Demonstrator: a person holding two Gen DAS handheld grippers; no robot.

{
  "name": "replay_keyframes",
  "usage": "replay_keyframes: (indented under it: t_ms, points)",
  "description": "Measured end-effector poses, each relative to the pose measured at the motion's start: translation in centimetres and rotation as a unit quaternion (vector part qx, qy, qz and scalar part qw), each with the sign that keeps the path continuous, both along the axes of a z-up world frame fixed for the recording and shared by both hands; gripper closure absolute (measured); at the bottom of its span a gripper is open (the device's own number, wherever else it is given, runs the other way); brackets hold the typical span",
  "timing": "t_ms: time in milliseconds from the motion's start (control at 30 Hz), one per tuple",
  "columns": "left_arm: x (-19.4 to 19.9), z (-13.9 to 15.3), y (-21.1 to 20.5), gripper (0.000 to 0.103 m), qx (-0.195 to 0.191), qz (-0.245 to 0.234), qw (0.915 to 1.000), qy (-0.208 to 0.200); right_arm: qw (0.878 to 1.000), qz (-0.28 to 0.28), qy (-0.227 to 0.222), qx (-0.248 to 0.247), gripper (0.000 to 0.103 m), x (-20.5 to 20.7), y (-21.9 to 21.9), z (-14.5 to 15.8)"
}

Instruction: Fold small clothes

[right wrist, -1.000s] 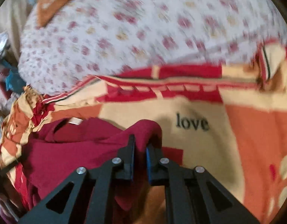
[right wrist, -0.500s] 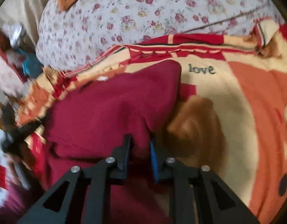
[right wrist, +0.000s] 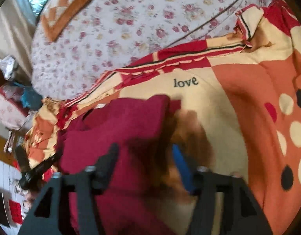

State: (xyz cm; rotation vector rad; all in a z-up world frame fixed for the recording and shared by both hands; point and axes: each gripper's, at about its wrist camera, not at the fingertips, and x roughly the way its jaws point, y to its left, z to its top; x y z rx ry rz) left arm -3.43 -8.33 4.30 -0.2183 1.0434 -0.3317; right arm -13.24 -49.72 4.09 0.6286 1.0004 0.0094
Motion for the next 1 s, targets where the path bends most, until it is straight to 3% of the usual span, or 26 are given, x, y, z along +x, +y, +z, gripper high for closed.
replay_keyframes:
  t_ms: [100, 133, 167, 233, 333, 433, 533, 733, 833, 1000]
  points:
    - [-0.2, 0.0, -0.4, 0.103, 0.015, 0.001, 0.9999, -0.002, 0.999, 0.027, 0.013, 0.019, 0.043, 2.3, 0.8, -2.1]
    - [-0.2, 0.1, -0.5, 0.103, 0.019, -0.001, 0.9998, -0.003, 0.999, 0.041, 0.001, 0.008, 0.066, 2.5, 1.3, -2.0]
    - [-0.2, 0.3, -0.5, 0.103, 0.021, -0.001, 0.9998, -0.005, 0.998, 0.049, -0.012, -0.026, 0.083, 2.6, 1.8, -1.3]
    - [-0.1, 0.6, -0.4, 0.103, 0.012, 0.004, 0.9999, -0.009, 0.995, 0.047, -0.048, -0.076, 0.085, 2.0, 2.1, 0.4]
    - [0.2, 0.0, -0.6, 0.103, 0.003, 0.018, 0.9998, -0.005, 0.992, 0.039, -0.041, -0.113, 0.086, 2.4, 1.8, -0.3]
    - [0.0, -1.0, -1.5, 0.103, 0.028, 0.024, 0.9993, -0.009, 0.994, 0.041, -0.006, -0.101, 0.084, 3.3, 1.5, -2.8]
    - [-0.2, -0.8, -1.8, 0.103, 0.048, 0.020, 0.9985, -0.017, 0.994, 0.016, -0.012, -0.108, 0.054, 3.1, 0.2, -1.9]
    - [-0.4, 0.8, 0.2, 0.092, 0.020, 0.054, 0.9982, -0.016, 0.983, 0.035, -0.037, -0.175, 0.052, 1.4, 1.6, 0.9]
    - [-0.6, 1.9, 1.0, 0.092, 0.015, 0.077, 0.9965, -0.026, 0.983, 0.030, -0.033, -0.176, 0.052, 1.5, 1.2, 1.2]
    - [-1.5, 4.1, 0.0, 0.092, 0.014, 0.068, 0.9957, -0.061, 0.989, 0.026, -0.009, -0.146, 0.048, 1.7, 0.3, 0.5]
